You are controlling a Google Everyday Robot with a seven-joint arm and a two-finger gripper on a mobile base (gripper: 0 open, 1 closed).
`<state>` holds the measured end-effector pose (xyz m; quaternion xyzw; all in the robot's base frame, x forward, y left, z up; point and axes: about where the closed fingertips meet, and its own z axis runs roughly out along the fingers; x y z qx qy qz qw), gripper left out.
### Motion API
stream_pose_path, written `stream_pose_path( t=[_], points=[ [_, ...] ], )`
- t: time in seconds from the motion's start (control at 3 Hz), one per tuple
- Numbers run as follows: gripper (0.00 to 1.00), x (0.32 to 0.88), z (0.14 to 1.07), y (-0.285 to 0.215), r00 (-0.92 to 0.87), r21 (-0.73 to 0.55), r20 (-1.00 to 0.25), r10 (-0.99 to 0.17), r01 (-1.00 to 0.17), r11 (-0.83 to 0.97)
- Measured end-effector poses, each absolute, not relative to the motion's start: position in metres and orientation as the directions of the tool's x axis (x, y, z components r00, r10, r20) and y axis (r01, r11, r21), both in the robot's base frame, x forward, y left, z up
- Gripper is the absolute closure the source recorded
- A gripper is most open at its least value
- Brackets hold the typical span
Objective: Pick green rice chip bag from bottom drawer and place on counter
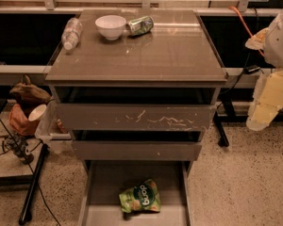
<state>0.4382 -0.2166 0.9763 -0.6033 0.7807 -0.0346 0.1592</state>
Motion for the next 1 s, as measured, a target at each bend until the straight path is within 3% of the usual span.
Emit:
stream_pose_path(
  t=[0.67, 1.0],
  points=[
    [0.0, 0.446, 0.939, -0.203, -0.212, -0.233, -0.247, -0.945, -0.934, 0.271],
    [0.0, 0.451, 0.85, -0.178, -0.206, -0.157, -0.309, -0.929, -0.952, 0.263]
  ],
)
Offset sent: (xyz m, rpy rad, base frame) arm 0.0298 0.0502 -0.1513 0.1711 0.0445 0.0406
